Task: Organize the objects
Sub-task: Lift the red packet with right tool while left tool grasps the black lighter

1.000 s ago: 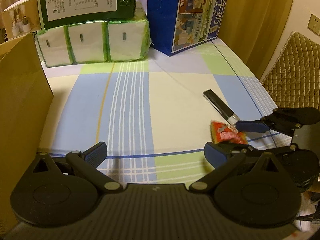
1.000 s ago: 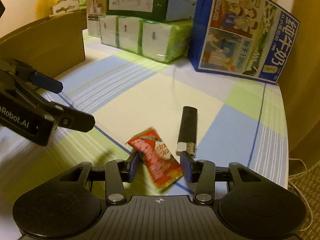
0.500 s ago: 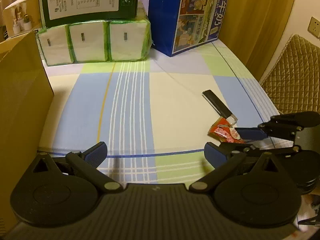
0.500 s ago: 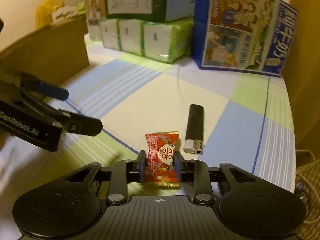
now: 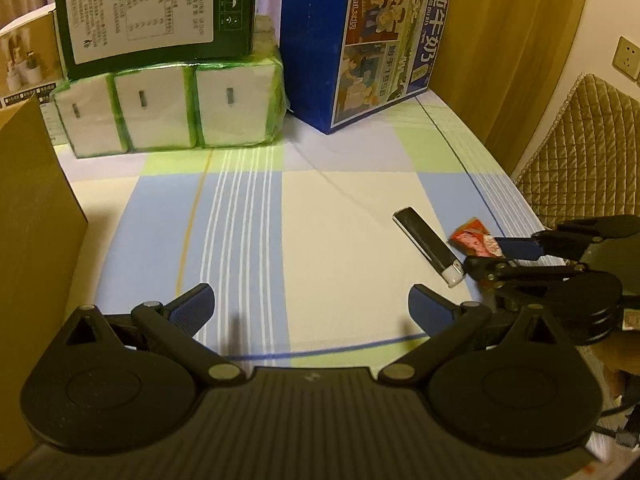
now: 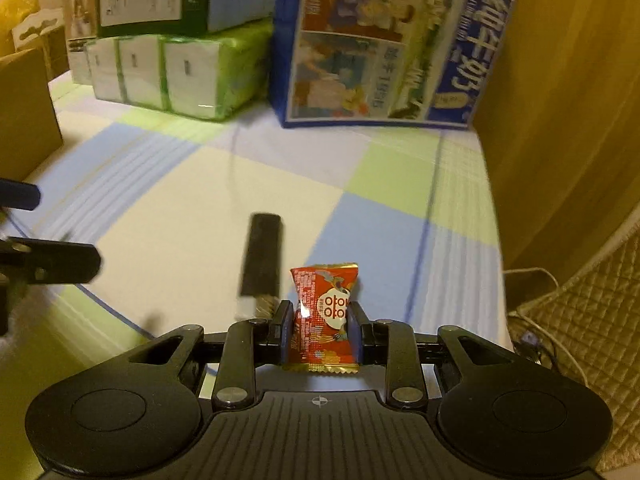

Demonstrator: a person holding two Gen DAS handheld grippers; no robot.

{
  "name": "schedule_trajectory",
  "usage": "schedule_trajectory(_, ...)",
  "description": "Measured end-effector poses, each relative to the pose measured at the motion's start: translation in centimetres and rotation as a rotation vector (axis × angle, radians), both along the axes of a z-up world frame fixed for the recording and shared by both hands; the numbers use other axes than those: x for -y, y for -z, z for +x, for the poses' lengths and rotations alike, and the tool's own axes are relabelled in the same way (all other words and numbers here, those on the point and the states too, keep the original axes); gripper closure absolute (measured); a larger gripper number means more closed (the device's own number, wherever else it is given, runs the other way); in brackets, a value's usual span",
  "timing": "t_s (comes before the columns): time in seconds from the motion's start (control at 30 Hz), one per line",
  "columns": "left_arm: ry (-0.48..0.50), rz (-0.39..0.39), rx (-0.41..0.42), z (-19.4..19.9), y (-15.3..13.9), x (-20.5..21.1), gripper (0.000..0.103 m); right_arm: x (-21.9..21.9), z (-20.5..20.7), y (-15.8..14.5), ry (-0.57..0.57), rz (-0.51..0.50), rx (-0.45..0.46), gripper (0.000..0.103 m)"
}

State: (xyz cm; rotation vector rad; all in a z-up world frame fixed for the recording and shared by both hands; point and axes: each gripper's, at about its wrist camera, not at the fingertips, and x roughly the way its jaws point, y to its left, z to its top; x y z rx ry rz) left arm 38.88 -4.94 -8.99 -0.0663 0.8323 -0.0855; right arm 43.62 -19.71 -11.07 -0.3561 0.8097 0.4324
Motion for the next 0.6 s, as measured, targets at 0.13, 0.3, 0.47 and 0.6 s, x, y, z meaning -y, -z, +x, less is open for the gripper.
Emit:
schedule_trajectory(0.13,0.006,0.004,0.004,0.9,0.2,0.1,0.002,-0.3,-1.0,-0.3,-0.075,0.068,-0.008,0.077)
schedule_trajectory(0.3,0.076,0.011,0.026,2.6,0.6,1.3,0.013,2.1,-1.4,-1.0,0.028,0.151,-0.013,0.077)
schedule_trajectory(0.47,0.188,0.009,0.031,4.4,1.5,3.2,0.036,3.3,-1.8,-1.3,0.056,0.172,-0.011,0.078)
schedule_trajectory(0.6,0.255,0.06,0.014,5.1,2.6,5.0,0.065,3.9,-2.5,-1.2,0.091,0.183,-0.01,0.078)
